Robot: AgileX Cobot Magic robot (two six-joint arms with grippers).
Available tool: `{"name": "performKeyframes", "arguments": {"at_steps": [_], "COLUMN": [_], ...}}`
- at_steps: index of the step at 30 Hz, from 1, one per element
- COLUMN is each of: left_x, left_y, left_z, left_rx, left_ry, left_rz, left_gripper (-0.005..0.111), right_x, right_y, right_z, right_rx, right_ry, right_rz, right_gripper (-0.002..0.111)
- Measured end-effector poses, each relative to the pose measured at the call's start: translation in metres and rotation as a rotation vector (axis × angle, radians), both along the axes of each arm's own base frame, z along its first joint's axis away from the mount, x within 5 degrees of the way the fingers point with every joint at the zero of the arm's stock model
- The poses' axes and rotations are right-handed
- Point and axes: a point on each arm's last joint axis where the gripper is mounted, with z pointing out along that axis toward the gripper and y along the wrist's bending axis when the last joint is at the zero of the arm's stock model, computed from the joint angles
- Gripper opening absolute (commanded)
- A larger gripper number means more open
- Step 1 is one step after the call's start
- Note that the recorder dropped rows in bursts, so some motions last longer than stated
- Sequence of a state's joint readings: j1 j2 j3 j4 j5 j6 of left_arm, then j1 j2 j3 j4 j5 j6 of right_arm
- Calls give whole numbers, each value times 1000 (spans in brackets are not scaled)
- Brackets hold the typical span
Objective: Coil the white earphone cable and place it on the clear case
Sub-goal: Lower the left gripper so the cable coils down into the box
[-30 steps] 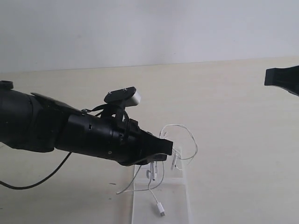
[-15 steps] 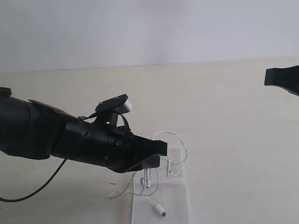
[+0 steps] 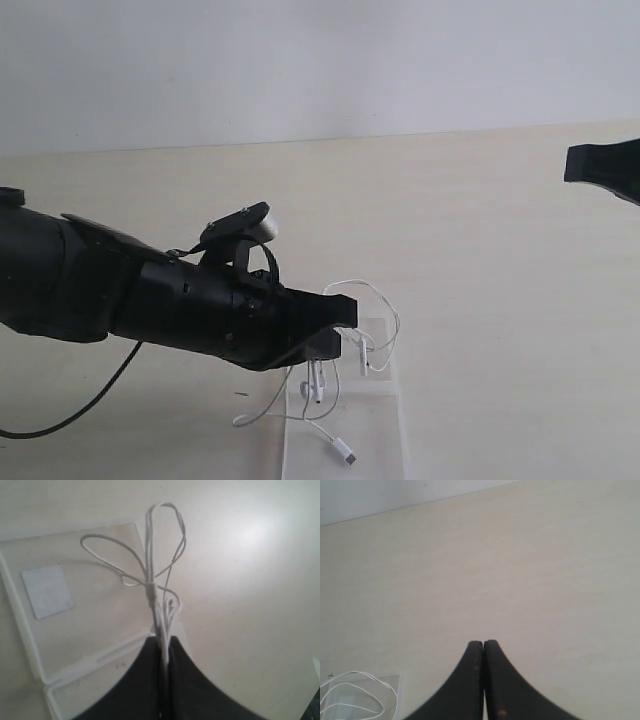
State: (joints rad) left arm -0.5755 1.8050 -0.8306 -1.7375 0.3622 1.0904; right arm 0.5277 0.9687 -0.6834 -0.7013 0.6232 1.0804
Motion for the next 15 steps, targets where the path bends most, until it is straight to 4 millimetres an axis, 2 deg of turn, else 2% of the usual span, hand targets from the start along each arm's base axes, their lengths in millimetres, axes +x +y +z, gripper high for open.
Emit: {"name": "performKeyframes", "arguments": {"at_steps": [5,11,15], "left_x": [1,-1,0], "left_y": [-5,-17,-17], "left_z": [-8,-8,-8], "left_rx": [-4,-24,-27], "left_ry": [43,60,65], "left_rz": [18,2,12], "left_gripper": [0,0,0], "right_x": [0,0,0], "right_y": [0,0,0], "right_z": [0,0,0], "right_rx": [1,1,1], "right_ry": [-1,-1,-1], "right_rz": [1,1,1], "right_gripper": [0,0,0]}}
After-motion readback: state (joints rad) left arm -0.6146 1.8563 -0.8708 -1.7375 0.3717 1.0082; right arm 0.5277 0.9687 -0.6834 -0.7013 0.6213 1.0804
